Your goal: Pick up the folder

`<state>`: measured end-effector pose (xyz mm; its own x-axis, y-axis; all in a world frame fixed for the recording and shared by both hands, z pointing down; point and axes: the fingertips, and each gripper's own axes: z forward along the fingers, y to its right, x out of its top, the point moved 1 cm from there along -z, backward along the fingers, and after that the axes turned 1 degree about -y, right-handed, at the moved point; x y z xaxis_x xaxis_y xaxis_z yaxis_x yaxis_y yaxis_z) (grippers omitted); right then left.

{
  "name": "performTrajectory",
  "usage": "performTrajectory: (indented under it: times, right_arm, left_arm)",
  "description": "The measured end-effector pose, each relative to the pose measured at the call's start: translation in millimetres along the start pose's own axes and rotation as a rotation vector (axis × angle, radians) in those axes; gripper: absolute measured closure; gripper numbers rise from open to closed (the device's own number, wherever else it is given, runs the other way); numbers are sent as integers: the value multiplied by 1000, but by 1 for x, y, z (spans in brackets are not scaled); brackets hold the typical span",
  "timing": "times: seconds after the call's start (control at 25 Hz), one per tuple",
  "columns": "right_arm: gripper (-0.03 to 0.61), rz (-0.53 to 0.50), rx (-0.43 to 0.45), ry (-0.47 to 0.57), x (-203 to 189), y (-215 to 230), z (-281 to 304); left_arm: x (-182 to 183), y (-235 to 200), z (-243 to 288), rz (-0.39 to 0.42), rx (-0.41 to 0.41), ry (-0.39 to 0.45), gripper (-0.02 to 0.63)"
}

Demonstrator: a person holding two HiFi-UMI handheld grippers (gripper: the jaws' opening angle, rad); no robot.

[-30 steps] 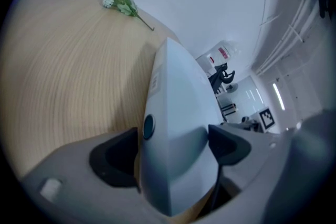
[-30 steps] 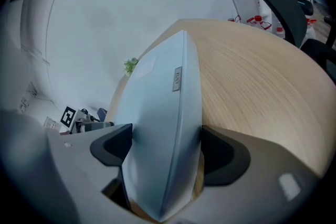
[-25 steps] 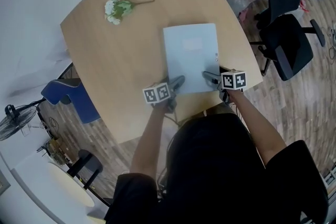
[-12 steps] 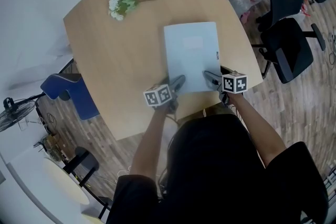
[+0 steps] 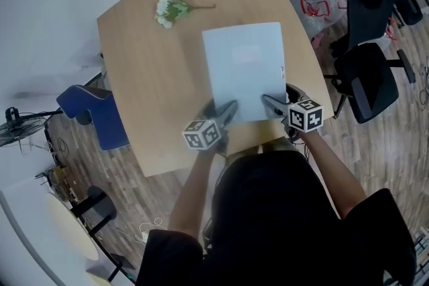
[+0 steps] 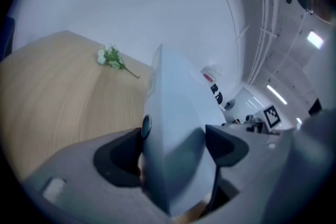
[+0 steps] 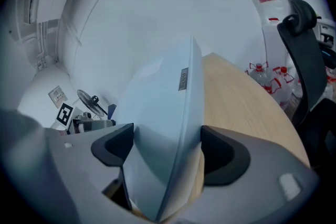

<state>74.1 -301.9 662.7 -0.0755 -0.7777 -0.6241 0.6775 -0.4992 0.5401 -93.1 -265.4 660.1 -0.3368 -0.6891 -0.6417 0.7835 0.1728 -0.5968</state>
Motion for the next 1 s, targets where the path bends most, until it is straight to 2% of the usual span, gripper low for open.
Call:
performTrajectory:
  times: [0.32, 0.56, 0.72, 0.88, 1.0]
  right_arm:
    - [179, -167, 79, 151, 77, -69, -38]
    - [179, -284, 131, 260, 125, -117, -68]
    - [176, -355, 151, 320, 155, -150, -90]
    - [175, -449, 165, 383, 178, -179, -107]
    - [175, -484, 170, 409, 191, -199, -114]
  left_arm:
    - [78, 46, -65, 114, 3, 210, 229]
    - [130, 84, -111, 257, 20, 350, 229]
    - [160, 109, -143, 326, 3, 450, 227]
    - [183, 128, -168, 395, 6, 506, 225]
    - [196, 134, -184, 410, 13, 532, 225]
